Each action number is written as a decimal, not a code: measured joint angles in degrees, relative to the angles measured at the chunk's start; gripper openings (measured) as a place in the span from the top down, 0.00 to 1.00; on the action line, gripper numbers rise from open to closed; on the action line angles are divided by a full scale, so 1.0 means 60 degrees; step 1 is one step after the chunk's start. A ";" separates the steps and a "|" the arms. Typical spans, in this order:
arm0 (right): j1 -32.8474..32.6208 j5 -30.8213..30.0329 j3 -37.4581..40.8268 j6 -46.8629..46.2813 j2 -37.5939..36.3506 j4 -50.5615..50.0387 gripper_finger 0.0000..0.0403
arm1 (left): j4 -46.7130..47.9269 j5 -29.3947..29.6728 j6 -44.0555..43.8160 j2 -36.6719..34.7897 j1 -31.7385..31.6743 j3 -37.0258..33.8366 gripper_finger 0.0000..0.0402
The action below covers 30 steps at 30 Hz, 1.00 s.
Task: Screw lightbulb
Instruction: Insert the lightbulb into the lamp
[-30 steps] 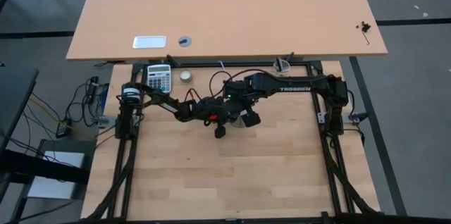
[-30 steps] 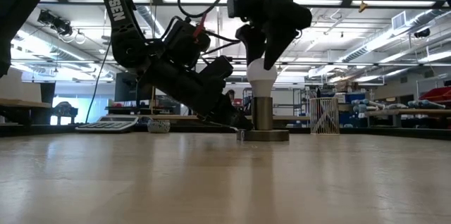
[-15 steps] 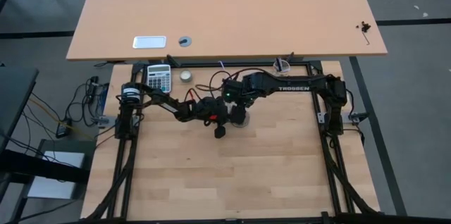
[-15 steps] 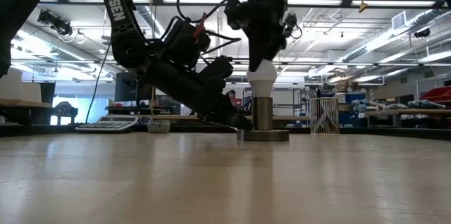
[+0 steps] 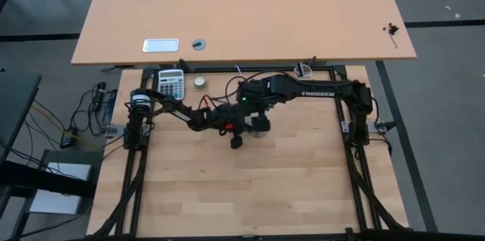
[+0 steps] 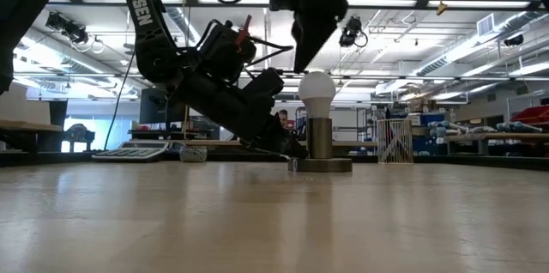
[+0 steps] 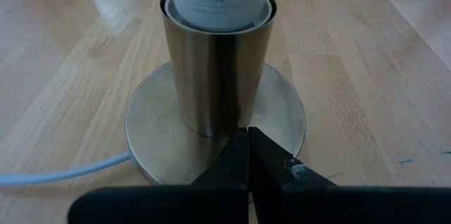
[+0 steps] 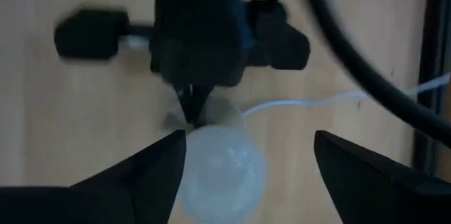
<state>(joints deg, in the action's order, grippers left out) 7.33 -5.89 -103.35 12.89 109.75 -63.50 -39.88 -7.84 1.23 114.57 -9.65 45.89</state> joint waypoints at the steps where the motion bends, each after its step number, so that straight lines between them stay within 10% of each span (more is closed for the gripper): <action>1: -0.0003 0.0007 0.0000 0.0514 0.0016 -0.0080 0.20 | 0.0004 0.0000 0.0000 0.0001 0.0000 -0.0003 0.99; 15: -0.0004 0.0419 0.1051 0.2835 -0.0006 -0.0209 0.25 | 0.0007 0.0000 0.0000 -0.0002 0.0000 0.0000 0.99; 30: -0.0036 -0.0091 0.1337 -0.4857 -0.0047 -0.0005 0.40 | 0.0007 0.0000 0.0000 0.0002 0.0000 0.0000 0.99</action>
<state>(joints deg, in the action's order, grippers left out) 7.11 -6.44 -95.33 -16.25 109.47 -63.53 -39.83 -7.84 1.23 114.59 -9.65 45.89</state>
